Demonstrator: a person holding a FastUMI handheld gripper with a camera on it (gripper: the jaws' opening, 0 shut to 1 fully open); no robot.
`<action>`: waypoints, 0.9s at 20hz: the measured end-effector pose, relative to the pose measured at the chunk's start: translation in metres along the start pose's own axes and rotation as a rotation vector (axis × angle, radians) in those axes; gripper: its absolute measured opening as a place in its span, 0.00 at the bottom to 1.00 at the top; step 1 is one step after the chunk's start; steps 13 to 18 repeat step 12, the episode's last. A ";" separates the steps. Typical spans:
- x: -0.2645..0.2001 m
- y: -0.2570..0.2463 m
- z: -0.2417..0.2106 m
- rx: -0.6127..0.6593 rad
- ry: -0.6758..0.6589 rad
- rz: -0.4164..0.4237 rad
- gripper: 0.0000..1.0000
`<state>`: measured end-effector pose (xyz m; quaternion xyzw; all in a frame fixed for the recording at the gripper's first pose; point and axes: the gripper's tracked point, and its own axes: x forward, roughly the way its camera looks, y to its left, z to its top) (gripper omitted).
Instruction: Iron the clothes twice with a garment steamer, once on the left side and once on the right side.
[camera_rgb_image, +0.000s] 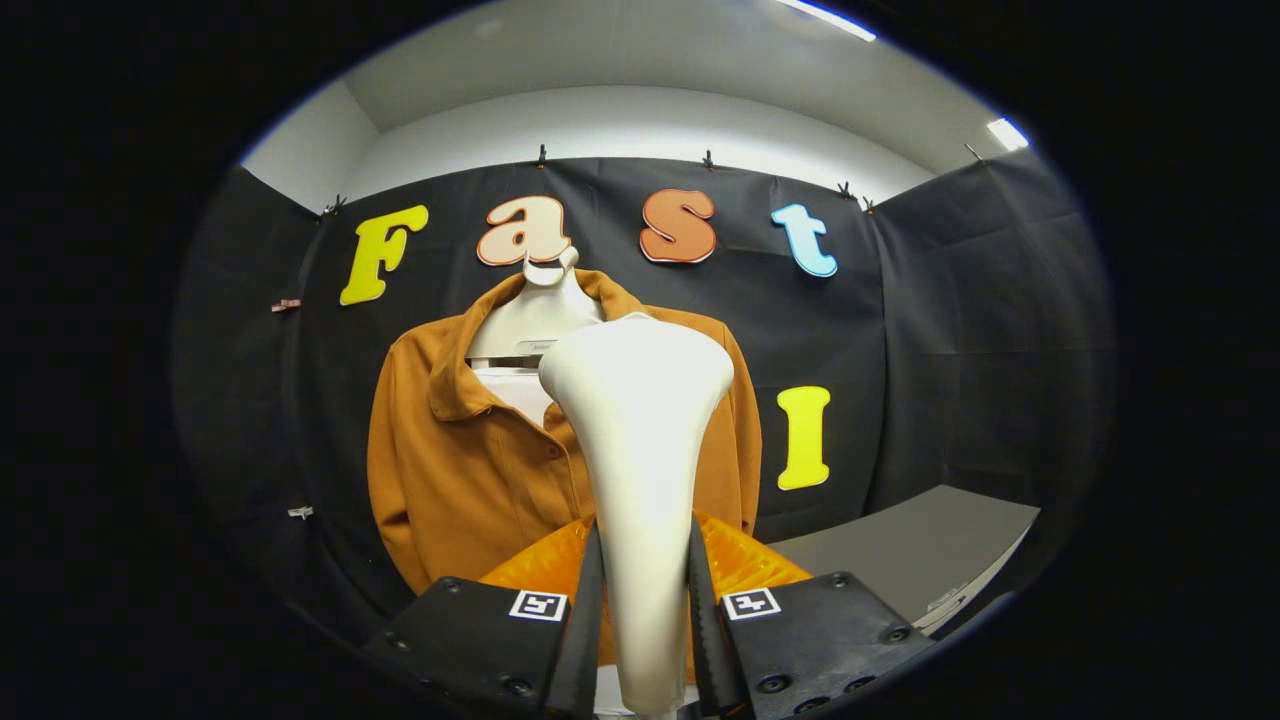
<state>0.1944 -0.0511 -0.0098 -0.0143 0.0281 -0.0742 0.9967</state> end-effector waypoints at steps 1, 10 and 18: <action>0.000 -0.001 0.000 -0.002 0.002 0.002 0.42; -0.001 0.001 -0.002 -0.002 0.010 0.011 0.42; 0.000 0.004 -0.003 -0.009 0.014 0.019 0.42</action>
